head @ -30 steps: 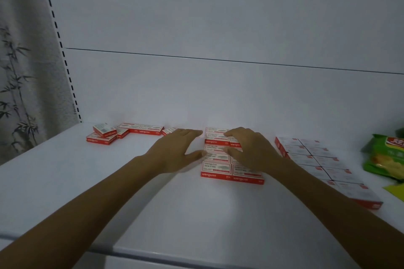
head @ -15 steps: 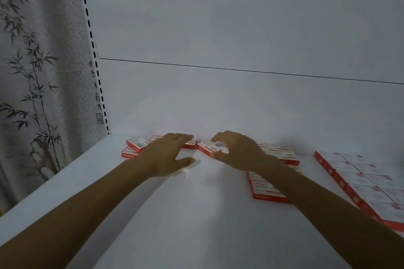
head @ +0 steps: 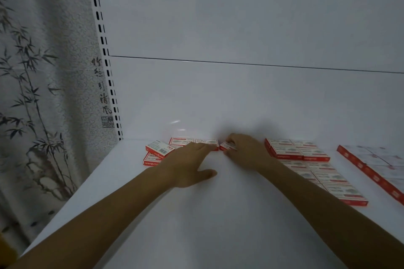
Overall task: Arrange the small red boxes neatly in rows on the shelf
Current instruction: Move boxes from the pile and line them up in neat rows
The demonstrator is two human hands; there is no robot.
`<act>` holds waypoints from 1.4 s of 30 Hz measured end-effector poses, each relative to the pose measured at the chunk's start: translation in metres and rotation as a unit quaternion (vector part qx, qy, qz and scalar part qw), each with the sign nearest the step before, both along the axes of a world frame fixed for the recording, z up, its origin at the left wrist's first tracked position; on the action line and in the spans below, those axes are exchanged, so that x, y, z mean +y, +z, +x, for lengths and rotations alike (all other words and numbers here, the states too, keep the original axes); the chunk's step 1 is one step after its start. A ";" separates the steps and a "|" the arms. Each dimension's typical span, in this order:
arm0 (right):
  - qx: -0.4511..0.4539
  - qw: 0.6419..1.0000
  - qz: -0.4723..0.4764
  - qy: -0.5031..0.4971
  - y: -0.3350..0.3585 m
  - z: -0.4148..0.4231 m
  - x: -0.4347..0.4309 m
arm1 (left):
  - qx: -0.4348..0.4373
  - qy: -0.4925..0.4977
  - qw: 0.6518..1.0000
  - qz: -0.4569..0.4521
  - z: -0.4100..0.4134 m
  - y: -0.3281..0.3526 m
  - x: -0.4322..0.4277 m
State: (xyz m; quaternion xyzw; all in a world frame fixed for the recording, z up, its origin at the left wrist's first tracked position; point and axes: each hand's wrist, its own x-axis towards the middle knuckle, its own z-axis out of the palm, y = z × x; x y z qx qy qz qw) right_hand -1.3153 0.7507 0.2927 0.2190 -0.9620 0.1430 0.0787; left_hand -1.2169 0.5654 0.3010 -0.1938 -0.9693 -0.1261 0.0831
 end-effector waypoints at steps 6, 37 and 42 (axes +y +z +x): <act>0.021 0.999 -0.023 -0.013 -0.005 0.017 0.000 | -0.011 -0.035 0.999 -0.029 -0.004 -0.007 0.002; 0.165 0.976 -0.121 0.067 0.020 0.117 0.005 | -0.228 0.034 0.761 0.606 0.029 0.004 -0.011; 0.193 0.977 -0.047 0.071 0.022 0.122 0.024 | -0.236 0.004 0.758 0.608 0.034 0.008 0.008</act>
